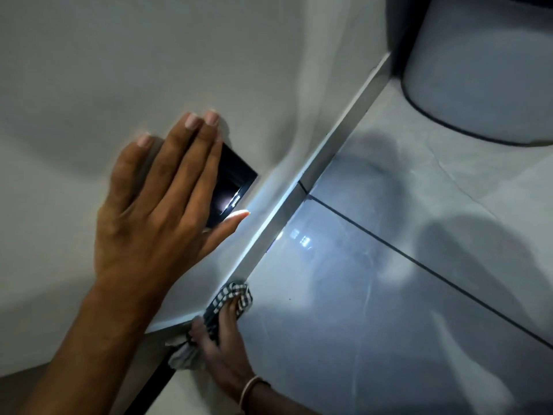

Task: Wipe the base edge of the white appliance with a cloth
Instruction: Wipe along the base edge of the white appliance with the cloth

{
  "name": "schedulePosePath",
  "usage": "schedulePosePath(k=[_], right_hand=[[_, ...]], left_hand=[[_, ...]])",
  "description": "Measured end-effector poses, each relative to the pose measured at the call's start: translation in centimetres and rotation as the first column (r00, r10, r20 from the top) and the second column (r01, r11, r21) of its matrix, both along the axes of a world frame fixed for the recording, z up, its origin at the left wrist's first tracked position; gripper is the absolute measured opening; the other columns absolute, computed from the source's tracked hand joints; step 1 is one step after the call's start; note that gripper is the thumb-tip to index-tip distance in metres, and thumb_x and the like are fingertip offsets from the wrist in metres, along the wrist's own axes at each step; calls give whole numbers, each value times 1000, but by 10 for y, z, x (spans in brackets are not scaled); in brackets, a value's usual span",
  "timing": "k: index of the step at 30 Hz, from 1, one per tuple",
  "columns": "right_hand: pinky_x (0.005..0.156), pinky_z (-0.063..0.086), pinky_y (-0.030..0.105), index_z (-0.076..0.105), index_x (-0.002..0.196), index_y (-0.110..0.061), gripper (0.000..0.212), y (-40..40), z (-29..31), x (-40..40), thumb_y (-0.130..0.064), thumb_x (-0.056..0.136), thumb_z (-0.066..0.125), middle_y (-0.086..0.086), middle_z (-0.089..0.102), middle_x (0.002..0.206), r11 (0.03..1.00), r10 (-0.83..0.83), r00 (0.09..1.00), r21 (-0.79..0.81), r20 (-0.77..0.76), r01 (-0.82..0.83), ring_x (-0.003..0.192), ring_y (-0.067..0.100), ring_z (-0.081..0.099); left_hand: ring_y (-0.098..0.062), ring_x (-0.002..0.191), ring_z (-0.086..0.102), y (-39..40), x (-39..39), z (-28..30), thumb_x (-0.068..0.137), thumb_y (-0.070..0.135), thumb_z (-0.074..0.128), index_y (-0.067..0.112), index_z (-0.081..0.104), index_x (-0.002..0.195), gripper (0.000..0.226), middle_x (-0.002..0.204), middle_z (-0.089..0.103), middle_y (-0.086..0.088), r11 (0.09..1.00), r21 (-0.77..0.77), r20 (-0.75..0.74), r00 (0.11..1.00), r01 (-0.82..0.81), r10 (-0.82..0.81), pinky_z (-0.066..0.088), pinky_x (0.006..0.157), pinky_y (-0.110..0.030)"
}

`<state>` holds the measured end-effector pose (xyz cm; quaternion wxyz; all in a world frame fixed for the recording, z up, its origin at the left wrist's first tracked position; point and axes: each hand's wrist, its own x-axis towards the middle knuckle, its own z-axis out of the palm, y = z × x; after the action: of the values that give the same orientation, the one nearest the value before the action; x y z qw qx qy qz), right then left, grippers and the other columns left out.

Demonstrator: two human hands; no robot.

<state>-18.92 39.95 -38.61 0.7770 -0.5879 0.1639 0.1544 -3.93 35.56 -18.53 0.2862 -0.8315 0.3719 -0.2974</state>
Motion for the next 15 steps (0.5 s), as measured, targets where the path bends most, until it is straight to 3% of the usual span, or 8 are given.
schedulePosePath(k=[3,5,8,10,11,12,14,15], right_hand=[[120,40,37,36,147,-34,83,-69,-8,59,-86,82,37,1,52,153,984,-131,991,-120,-10,129,139,13,51],[121,39,43,34,153,-25,83,-123,-19,111,-76,88,38,9,48,157,936,-301,953,-203,-39,288,143,22,48],[123,35,52,24,159,-27,79,-151,-18,159,-61,90,43,11,34,165,857,-514,852,-111,-98,504,149,28,41],[129,24,31,27,160,-21,68,-123,-13,143,-39,98,49,10,30,168,833,-546,832,-170,-95,527,152,21,33],[126,17,14,31,158,-14,63,-96,-14,122,-25,100,52,9,30,167,836,-546,823,-181,-161,519,153,17,30],[122,18,9,35,157,-13,60,-65,-11,98,-14,100,54,8,33,165,854,-519,820,-129,-241,503,152,17,32],[120,39,27,49,148,-36,62,-30,9,70,-9,92,58,10,50,156,888,-400,828,59,-393,457,142,26,50],[109,53,32,58,135,-49,65,-32,16,69,-8,85,59,11,62,145,887,-400,826,61,-396,459,128,26,64]], left_hand=[[-30,155,32,2,0,-1,107,59,49,-1,39,158,79,167,33,-12,998,-59,-43,999,-9,6,46,115,-57],[-30,154,32,0,0,-4,108,57,48,0,39,159,77,167,34,-12,998,-63,-28,999,-18,16,48,113,-58],[-31,155,31,-5,3,-3,108,53,50,1,40,159,73,167,32,-13,993,-113,-46,998,-44,39,48,110,-63],[-30,156,29,-11,9,0,108,49,53,1,42,158,70,168,28,-12,988,-148,-94,995,-47,33,48,109,-66],[-29,157,26,-13,11,2,109,45,53,1,41,158,67,170,24,-11,985,-163,-133,991,-50,29,47,108,-67],[-27,159,22,-16,12,4,110,41,52,2,39,159,64,171,19,-9,985,-164,-160,986,-61,34,46,110,-67],[-24,160,18,-17,11,8,111,37,46,3,36,161,61,173,15,-7,988,-127,-153,986,-91,71,38,119,-61],[-25,159,21,-15,8,11,111,36,44,2,38,160,60,172,18,-9,990,-105,-149,986,-89,73,32,122,-54]])
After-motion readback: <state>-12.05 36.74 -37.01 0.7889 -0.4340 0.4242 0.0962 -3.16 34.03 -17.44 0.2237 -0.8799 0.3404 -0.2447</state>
